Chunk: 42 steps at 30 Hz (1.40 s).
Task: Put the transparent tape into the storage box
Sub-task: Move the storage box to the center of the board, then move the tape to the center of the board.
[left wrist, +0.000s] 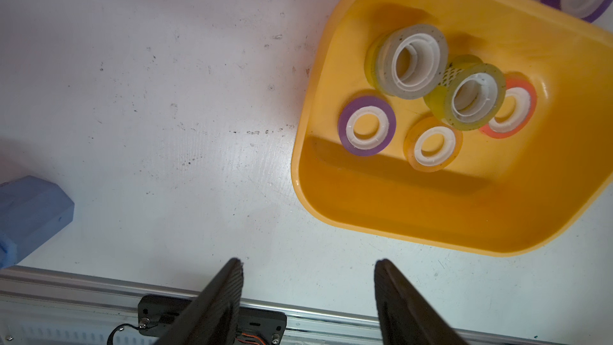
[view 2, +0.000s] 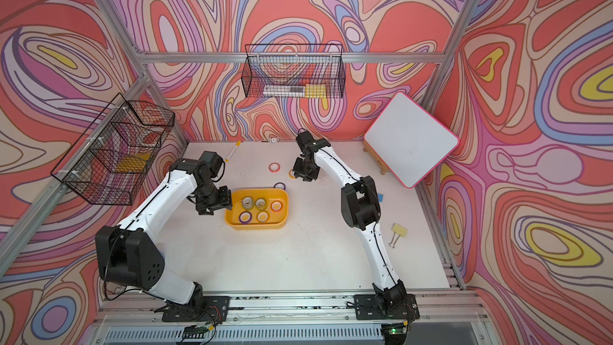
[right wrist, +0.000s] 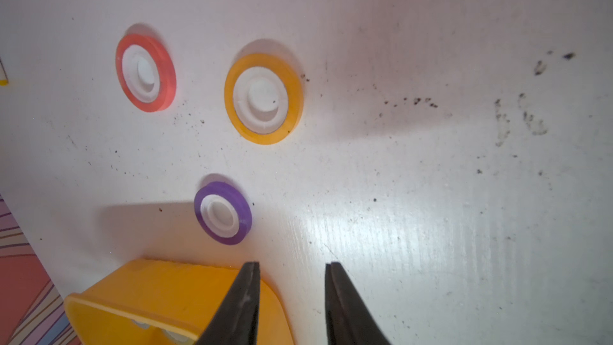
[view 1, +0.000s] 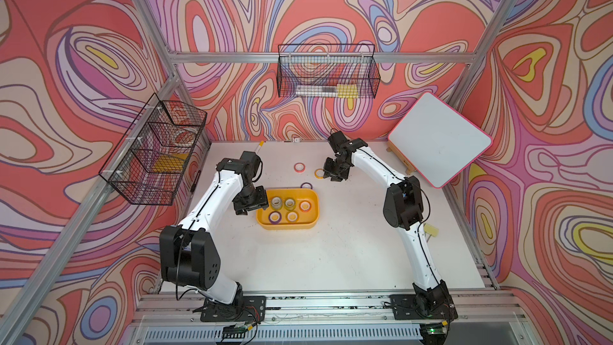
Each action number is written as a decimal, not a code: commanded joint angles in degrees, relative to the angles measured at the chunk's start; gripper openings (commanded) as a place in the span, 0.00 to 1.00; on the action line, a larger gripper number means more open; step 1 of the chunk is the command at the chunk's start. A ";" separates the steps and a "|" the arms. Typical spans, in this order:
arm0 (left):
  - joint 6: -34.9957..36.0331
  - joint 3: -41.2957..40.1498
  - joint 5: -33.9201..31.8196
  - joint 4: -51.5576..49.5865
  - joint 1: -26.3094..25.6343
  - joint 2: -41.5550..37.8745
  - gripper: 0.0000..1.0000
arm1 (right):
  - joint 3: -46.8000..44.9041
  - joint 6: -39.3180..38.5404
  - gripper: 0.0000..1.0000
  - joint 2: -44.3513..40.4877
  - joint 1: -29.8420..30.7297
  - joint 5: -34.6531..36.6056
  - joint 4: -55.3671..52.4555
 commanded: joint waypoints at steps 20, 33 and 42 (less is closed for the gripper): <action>2.12 0.22 0.85 0.56 1.29 1.80 0.67 | 4.35 11.05 0.16 8.19 -2.56 -2.15 18.49; 2.43 0.08 1.36 0.76 1.53 1.88 0.67 | 3.84 14.69 0.04 9.72 -2.51 -3.17 19.16; 2.65 0.42 1.91 1.03 1.72 2.68 0.67 | 3.92 16.54 0.00 10.77 -2.51 -3.58 19.70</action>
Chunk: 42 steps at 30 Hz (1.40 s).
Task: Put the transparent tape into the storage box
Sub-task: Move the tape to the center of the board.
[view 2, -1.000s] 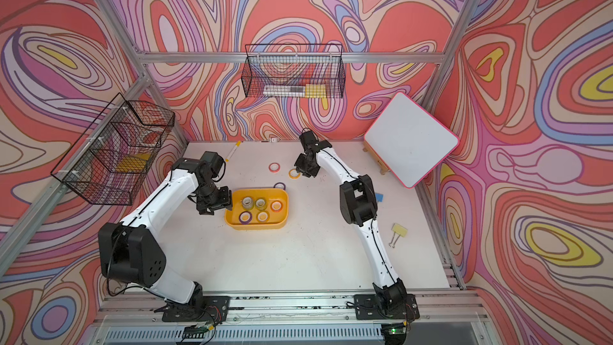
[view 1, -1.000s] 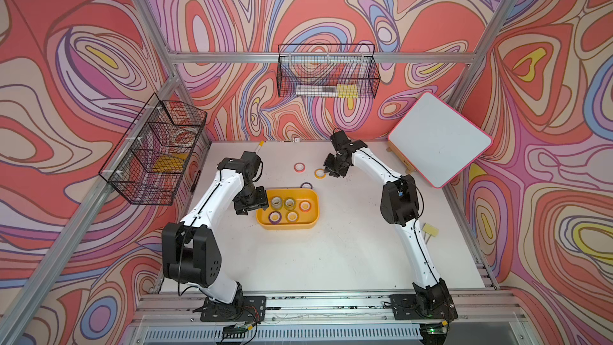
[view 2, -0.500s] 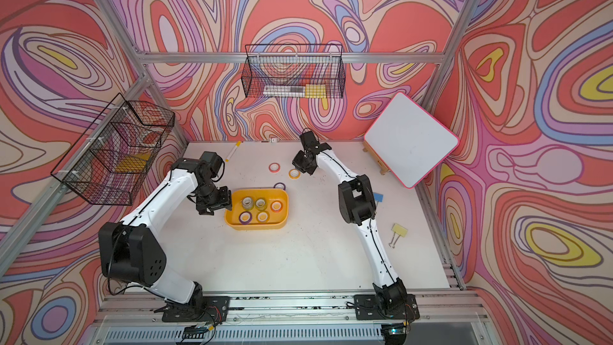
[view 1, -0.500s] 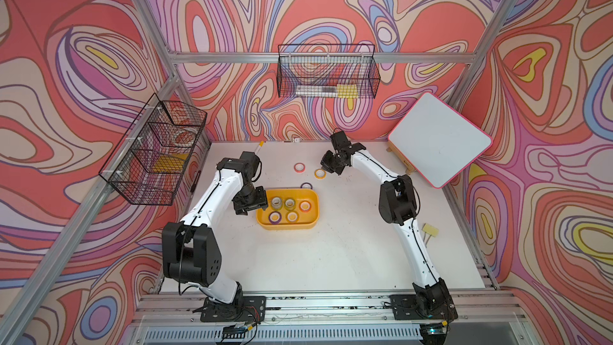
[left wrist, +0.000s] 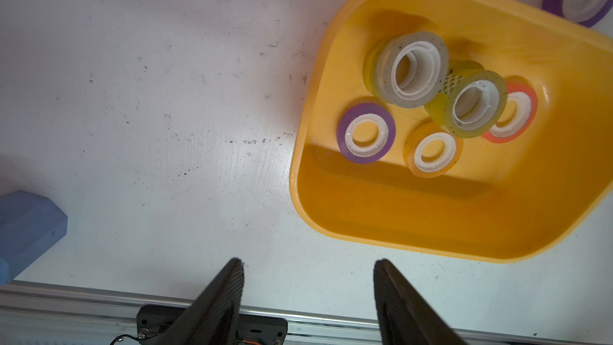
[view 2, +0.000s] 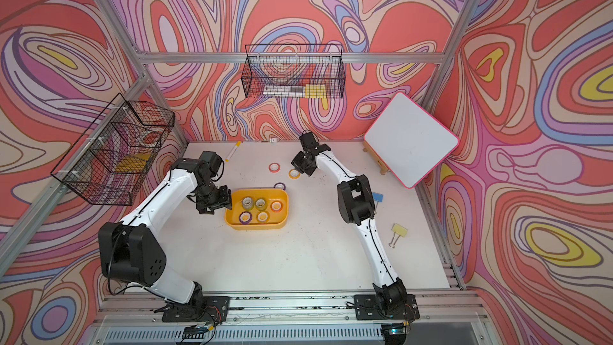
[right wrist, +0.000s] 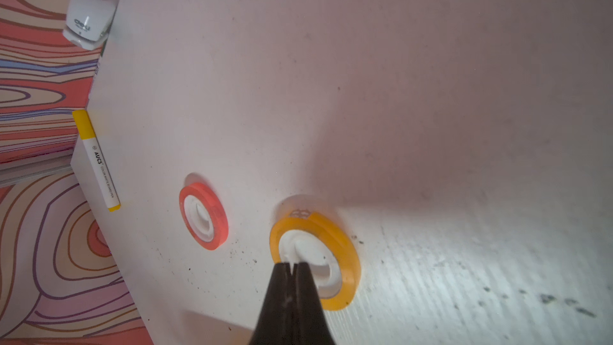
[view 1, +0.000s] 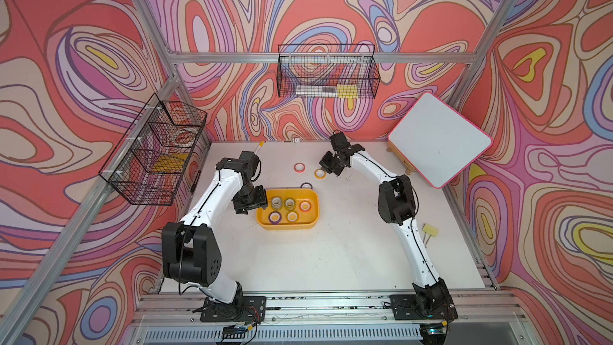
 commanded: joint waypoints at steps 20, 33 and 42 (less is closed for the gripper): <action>1.16 1.11 0.89 -0.10 0.91 2.52 0.67 | 0.36 2.49 0.00 3.43 0.13 -1.55 1.39; 1.26 1.11 1.59 0.16 1.19 3.12 0.67 | -0.86 0.30 0.00 0.51 0.18 3.42 -5.08; 1.46 1.37 2.30 0.81 1.18 4.05 0.67 | -7.35 -3.04 0.00 -6.29 0.24 7.69 -11.15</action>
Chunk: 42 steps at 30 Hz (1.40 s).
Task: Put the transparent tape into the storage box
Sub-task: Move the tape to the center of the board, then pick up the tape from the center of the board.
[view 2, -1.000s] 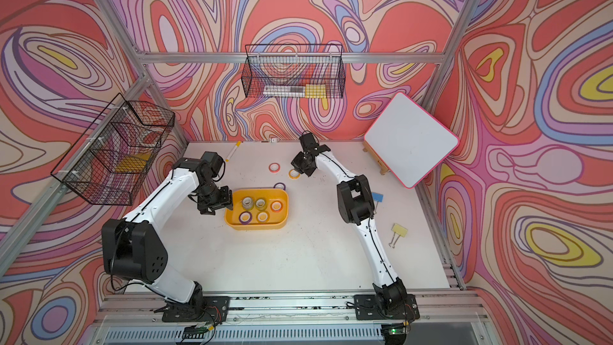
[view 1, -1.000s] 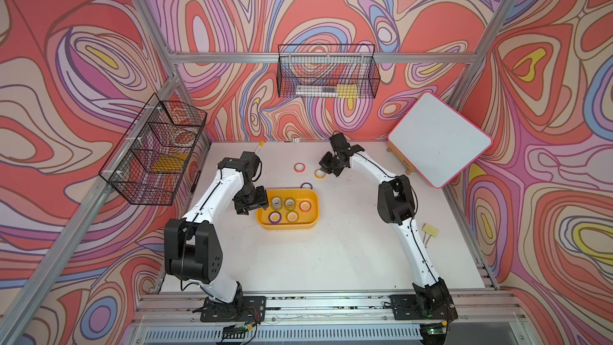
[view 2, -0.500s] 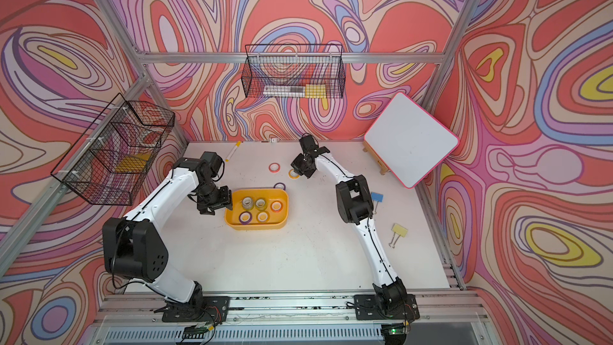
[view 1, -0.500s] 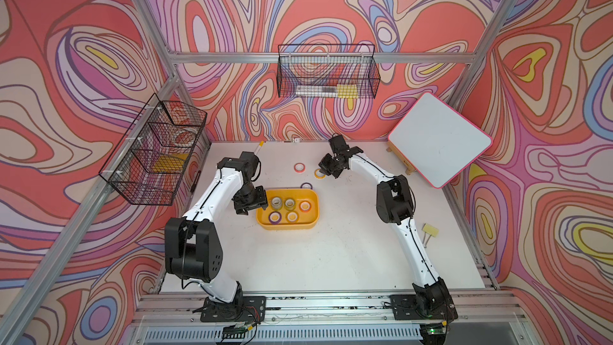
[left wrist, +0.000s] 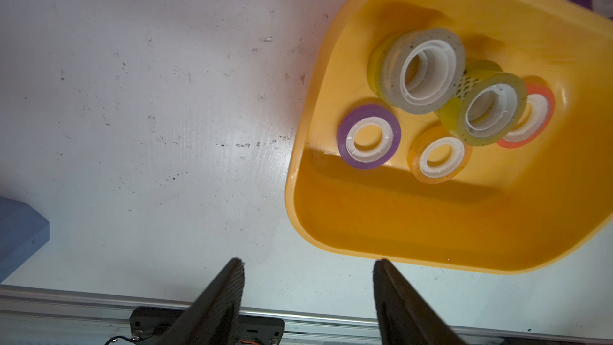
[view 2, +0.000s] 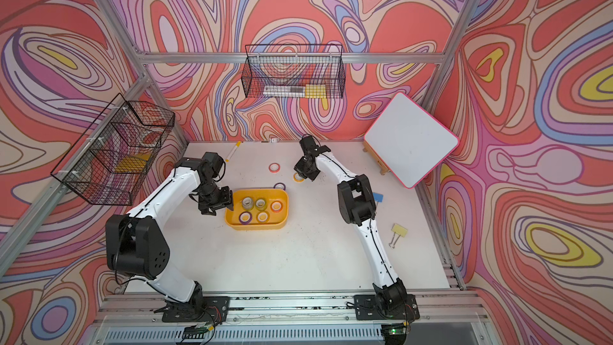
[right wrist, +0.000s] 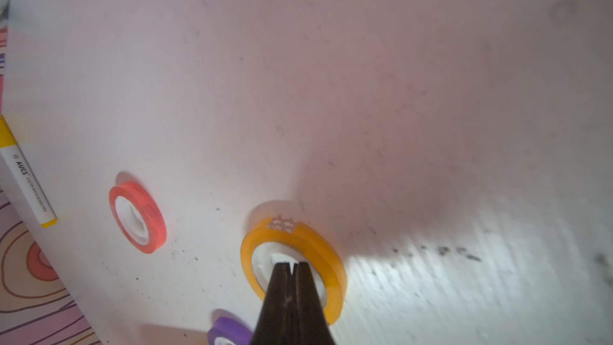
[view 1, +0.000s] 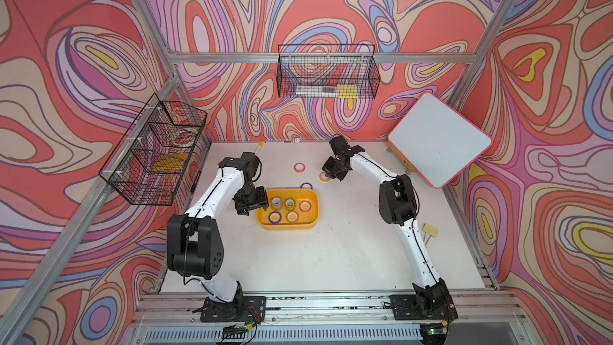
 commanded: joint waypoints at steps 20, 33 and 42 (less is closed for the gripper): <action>1.30 5.14 1.73 0.34 0.52 3.61 0.67 | 6.16 -5.07 0.29 -4.04 -0.25 5.57 -15.22; 0.96 3.32 2.40 1.93 0.52 4.01 0.67 | 10.62 -6.67 0.30 1.27 -0.26 3.00 -19.40; 0.99 3.89 2.10 1.55 0.61 4.47 0.67 | 12.47 -6.03 0.30 4.09 -0.24 0.55 -18.50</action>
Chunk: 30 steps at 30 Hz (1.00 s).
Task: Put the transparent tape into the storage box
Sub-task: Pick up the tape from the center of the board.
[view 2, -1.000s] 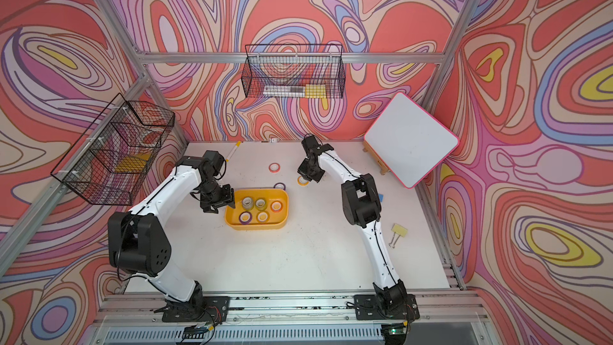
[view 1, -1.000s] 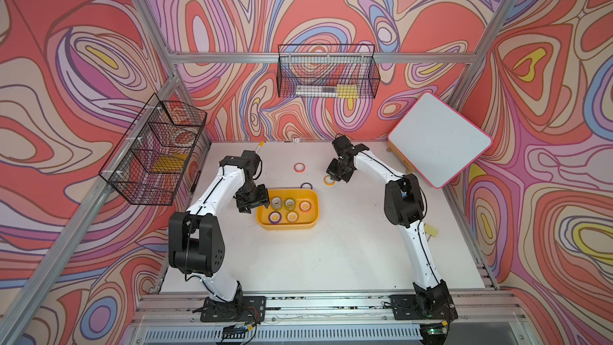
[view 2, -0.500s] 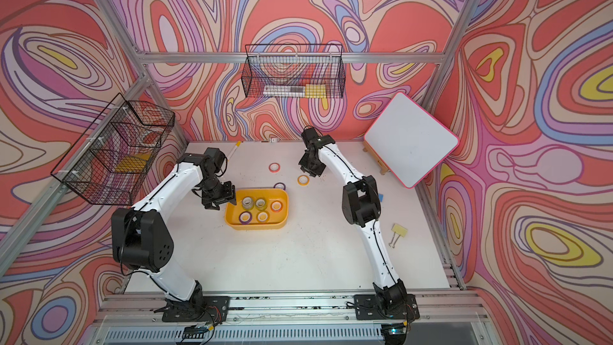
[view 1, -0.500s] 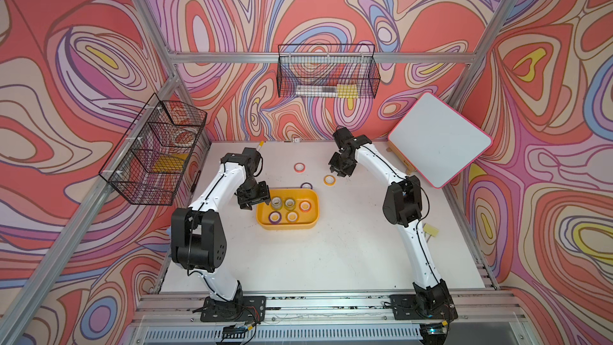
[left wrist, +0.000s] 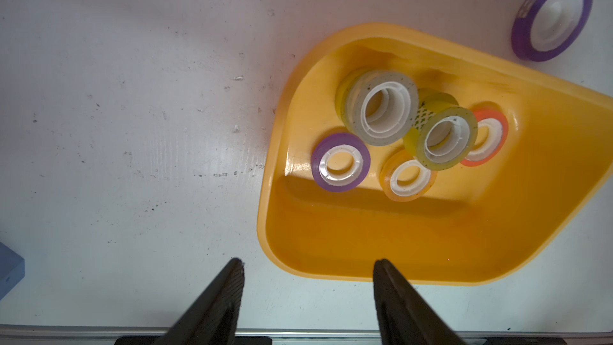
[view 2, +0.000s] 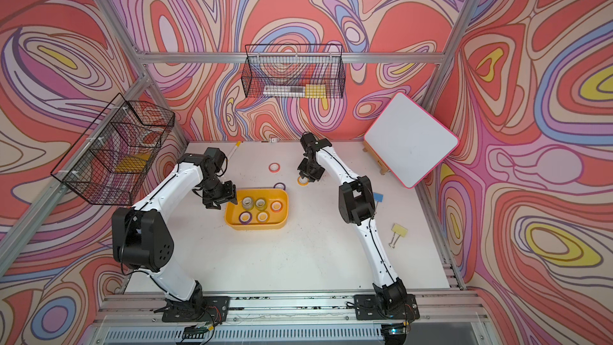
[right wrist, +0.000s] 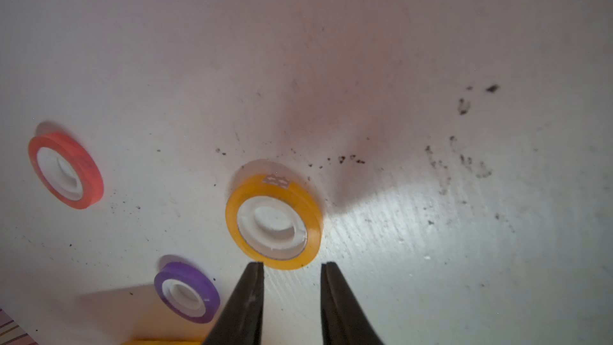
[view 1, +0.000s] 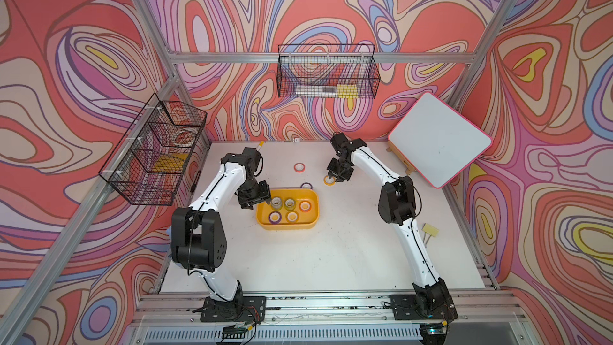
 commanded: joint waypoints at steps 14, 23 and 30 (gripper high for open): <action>1.56 0.53 -0.32 -1.34 2.01 0.84 0.67 | 1.42 1.29 0.26 3.60 -0.14 0.16 -0.04; 1.83 0.89 -0.38 -1.94 2.46 1.00 0.67 | 1.85 1.38 0.24 4.74 -0.39 1.00 -1.26; 2.32 2.02 -0.40 -2.46 3.06 1.36 0.67 | 3.22 0.36 0.21 5.99 -0.57 3.53 -4.53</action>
